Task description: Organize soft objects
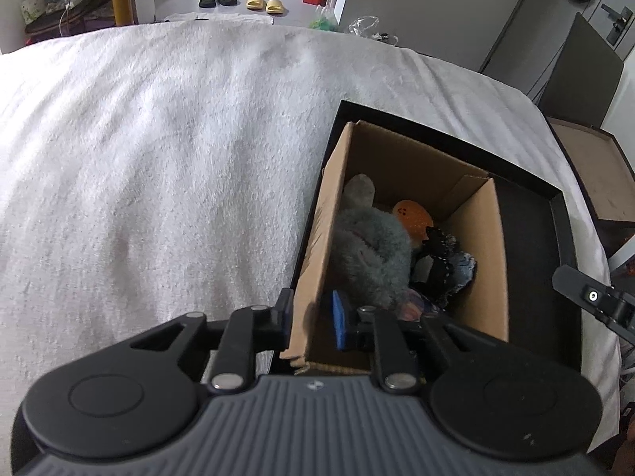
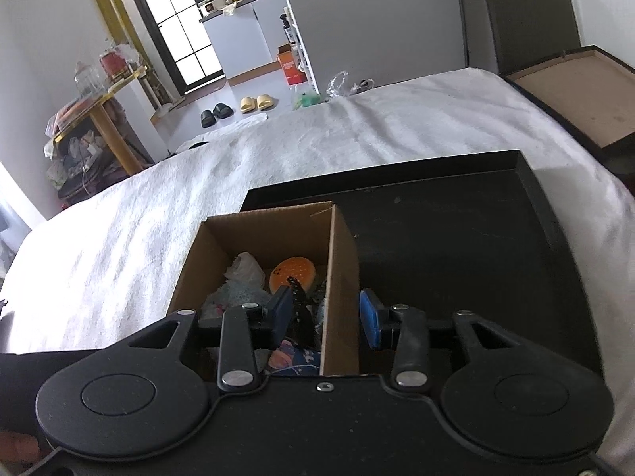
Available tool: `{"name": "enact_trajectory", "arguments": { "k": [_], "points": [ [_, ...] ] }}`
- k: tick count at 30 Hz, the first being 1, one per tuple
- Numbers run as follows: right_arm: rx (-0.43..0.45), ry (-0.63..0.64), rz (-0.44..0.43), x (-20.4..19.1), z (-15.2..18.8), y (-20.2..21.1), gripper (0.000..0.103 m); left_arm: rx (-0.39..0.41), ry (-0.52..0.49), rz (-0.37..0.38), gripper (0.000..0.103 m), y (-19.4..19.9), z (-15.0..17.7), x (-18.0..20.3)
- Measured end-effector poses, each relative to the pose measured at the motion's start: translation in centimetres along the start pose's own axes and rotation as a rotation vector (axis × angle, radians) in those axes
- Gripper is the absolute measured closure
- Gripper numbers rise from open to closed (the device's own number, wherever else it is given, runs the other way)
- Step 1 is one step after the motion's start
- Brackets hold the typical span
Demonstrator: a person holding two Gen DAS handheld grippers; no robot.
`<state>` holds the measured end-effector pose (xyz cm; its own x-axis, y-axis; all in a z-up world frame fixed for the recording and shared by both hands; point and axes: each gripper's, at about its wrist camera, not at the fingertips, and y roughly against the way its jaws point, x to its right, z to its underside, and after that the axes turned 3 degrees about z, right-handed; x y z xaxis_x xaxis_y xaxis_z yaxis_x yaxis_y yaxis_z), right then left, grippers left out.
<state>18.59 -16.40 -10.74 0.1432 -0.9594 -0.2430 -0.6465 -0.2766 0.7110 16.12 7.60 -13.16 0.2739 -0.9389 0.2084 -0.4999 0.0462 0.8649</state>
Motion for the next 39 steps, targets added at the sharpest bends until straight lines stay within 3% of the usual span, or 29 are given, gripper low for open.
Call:
{"name": "enact_trajectory", "arguments": {
  "k": [5, 9, 13, 17, 22, 39],
  "points": [
    [0.005, -0.008, -0.006, 0.7, -0.4, 1.9, 0.054, 0.017, -0.020, -0.009, 0.062, 1.9, -0.1, 1.0],
    [0.020, -0.007, -0.018, 1.2, -0.8, 3.6, 0.044, 0.046, -0.047, -0.015, 0.054, 3.7, 0.0, 2.2],
    [0.042, -0.026, -0.027, 1.9, -1.1, 5.3, 0.028, 0.067, -0.070, -0.019, 0.045, 5.5, 0.0, 3.3],
    [0.052, -0.038, -0.041, 2.6, -1.4, 6.9, 0.019, 0.094, -0.093, -0.017, 0.034, 7.5, 0.2, 4.4],
    [0.071, -0.036, -0.047, 3.2, -1.5, 8.9, 0.008, 0.116, -0.139, -0.022, 0.028, 9.6, 0.8, 5.9],
    [0.114, -0.008, -0.054, 4.0, -0.9, 13.6, 0.000, 0.140, -0.217, -0.022, 0.020, 14.3, 3.3, 7.9]
  ]
}}
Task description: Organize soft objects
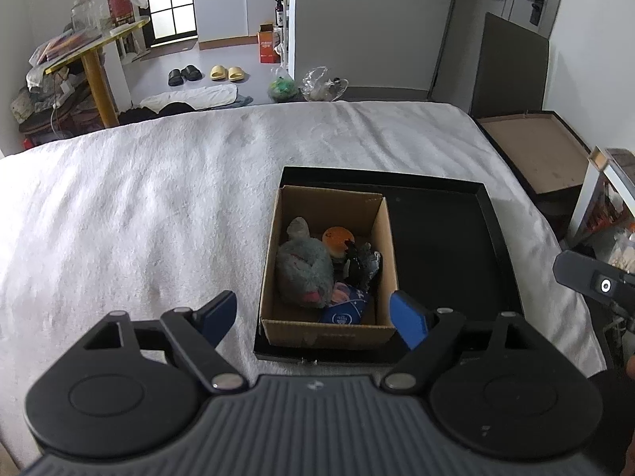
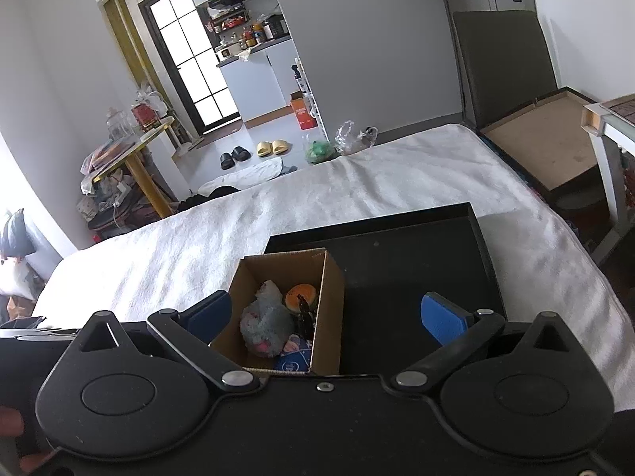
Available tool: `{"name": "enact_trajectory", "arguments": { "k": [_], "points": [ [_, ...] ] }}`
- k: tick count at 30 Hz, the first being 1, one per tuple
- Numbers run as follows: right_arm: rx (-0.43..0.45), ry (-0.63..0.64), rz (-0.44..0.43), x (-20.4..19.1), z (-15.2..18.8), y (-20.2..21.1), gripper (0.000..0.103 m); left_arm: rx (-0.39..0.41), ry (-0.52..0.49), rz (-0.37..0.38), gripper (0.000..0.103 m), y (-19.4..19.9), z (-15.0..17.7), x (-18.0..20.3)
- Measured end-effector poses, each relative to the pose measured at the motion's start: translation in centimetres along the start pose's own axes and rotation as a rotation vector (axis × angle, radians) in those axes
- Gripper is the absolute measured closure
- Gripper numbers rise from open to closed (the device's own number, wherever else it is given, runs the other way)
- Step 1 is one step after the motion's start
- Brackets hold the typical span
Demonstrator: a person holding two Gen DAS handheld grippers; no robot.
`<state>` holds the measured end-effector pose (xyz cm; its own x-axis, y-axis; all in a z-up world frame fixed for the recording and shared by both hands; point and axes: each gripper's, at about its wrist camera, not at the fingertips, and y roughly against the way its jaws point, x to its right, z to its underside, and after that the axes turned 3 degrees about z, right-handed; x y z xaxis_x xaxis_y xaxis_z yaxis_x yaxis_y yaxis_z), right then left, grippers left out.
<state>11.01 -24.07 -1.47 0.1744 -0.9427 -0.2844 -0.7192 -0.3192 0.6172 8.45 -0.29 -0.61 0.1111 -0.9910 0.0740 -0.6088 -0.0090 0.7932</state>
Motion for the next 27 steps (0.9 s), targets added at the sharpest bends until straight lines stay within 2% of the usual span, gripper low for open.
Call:
{"name": "enact_trajectory", "arguments": {
  "k": [14, 27],
  "points": [
    [-0.029, 0.045, 0.053, 0.2, 0.1, 2.6, 0.000, 0.009, -0.032, -0.001, 0.012, 2.8, 0.7, 0.9],
    [-0.040, 0.090, 0.119, 0.0, 0.5, 5.3, 0.000, 0.054, -0.035, 0.021, 0.011, 6.4, 1.9, 1.1]
  ]
}}
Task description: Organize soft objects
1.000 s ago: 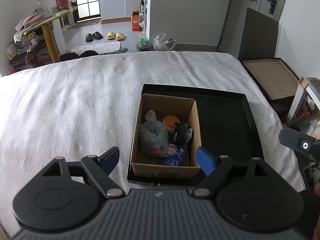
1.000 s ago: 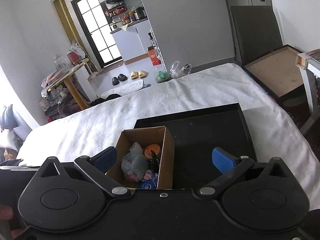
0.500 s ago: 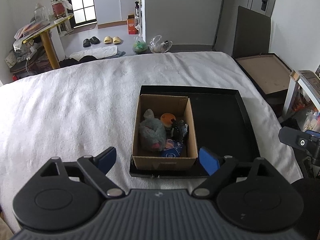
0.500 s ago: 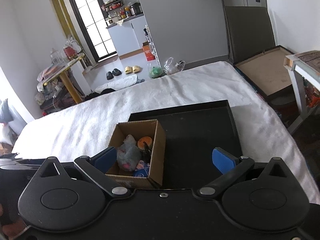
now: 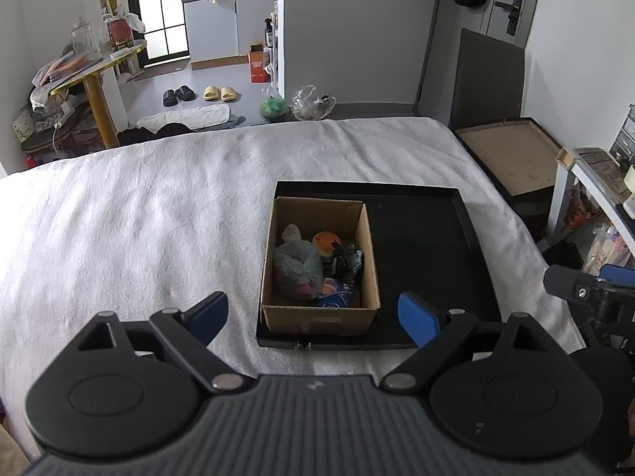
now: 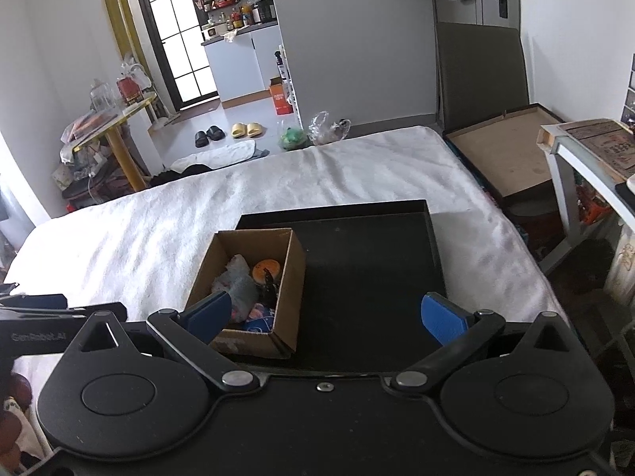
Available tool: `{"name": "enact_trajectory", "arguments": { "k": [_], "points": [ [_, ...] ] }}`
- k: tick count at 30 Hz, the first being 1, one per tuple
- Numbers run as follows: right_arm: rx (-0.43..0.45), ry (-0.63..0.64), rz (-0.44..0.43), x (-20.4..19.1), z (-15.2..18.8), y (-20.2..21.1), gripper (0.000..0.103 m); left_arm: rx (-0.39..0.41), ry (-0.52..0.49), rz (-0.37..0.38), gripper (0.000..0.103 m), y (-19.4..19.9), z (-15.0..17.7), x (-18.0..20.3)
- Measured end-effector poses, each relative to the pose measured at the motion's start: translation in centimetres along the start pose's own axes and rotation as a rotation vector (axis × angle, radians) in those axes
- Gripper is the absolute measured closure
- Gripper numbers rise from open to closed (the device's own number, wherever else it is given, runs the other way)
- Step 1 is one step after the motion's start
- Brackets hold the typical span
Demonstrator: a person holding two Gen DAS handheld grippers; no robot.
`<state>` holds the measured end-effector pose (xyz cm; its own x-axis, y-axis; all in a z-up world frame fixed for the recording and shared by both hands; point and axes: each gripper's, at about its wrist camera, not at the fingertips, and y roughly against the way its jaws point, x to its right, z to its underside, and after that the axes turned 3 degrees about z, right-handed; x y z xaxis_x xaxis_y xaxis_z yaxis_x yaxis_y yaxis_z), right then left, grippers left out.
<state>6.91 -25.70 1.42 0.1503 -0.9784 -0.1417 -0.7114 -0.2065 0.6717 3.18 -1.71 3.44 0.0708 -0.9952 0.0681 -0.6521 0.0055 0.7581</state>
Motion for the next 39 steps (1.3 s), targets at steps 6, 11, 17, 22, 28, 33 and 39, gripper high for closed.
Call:
{"name": "enact_trajectory", "arguments": {
  "k": [6, 11, 17, 22, 28, 33, 39],
  "points": [
    [-0.008, 0.012, 0.005, 0.1, 0.1, 0.6, 0.000, 0.016, -0.016, 0.004, 0.011, 1.4, 0.1, 0.2],
    [-0.002, 0.029, 0.007, -0.1, 0.2, 1.4, 0.000, 0.034, -0.018, 0.004, 0.011, 2.4, 0.4, 0.2],
    [0.008, 0.038, -0.014, -0.2, 0.4, 2.7, 0.000, 0.041, -0.019, 0.004, 0.011, 3.3, 1.1, 0.0],
    [0.019, 0.030, -0.022, 0.0, 0.4, 3.6, 0.000, 0.054, -0.022, 0.008, 0.011, 4.1, 1.3, -0.1],
    [0.029, 0.034, -0.016, -0.1, 0.5, 4.0, 0.000, 0.068, -0.025, 0.008, 0.011, 4.7, 1.5, 0.0],
    [0.021, 0.032, -0.014, -0.1, 0.8, 4.2, 0.000, 0.064, -0.025, 0.009, 0.011, 4.8, 1.8, 0.0],
    [0.019, 0.024, -0.018, 0.2, 0.8, 4.3, 0.000, 0.056, -0.023, 0.006, 0.011, 4.7, 2.0, 0.0]
  ]
}}
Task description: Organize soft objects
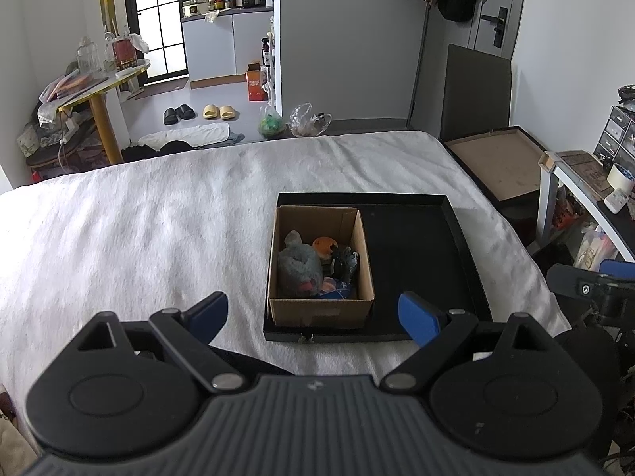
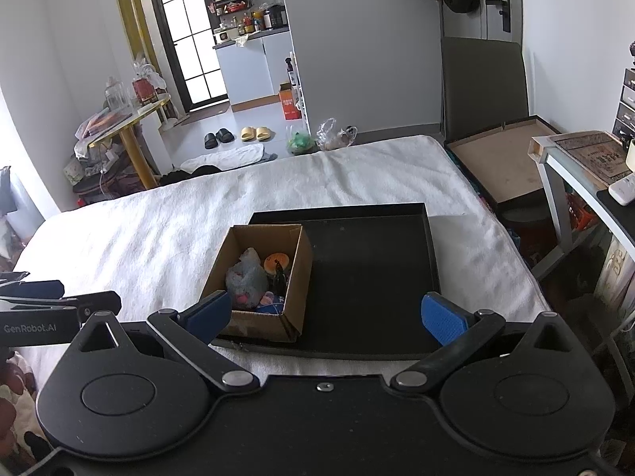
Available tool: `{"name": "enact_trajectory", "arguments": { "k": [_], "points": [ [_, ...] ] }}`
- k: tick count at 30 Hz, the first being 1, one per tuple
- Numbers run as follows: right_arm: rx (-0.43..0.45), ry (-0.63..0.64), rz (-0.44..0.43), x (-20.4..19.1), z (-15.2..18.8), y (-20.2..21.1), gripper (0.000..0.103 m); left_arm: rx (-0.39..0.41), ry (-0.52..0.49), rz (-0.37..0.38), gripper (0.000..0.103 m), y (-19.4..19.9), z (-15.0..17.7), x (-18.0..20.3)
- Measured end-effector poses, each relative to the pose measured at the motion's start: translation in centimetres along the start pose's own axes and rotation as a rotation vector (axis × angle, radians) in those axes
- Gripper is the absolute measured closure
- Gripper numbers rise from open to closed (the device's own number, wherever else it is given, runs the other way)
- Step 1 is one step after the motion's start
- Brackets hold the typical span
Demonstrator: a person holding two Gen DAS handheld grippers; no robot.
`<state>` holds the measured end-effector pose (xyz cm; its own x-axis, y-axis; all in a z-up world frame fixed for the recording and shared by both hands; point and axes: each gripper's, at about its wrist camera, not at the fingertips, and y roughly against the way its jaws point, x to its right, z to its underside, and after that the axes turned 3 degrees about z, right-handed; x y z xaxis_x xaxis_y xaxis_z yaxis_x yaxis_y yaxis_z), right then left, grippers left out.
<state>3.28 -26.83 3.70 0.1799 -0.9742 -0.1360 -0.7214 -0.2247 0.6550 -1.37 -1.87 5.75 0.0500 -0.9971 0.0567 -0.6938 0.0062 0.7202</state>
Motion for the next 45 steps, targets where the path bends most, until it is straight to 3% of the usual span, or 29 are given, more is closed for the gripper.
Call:
{"name": "enact_trajectory", "arguments": {
  "k": [45],
  "points": [
    [-0.038, 0.014, 0.007, -0.9, 1.2, -0.2, 0.000, -0.011, 0.020, 0.003, 0.011, -0.2, 0.9, -0.5]
  ]
}}
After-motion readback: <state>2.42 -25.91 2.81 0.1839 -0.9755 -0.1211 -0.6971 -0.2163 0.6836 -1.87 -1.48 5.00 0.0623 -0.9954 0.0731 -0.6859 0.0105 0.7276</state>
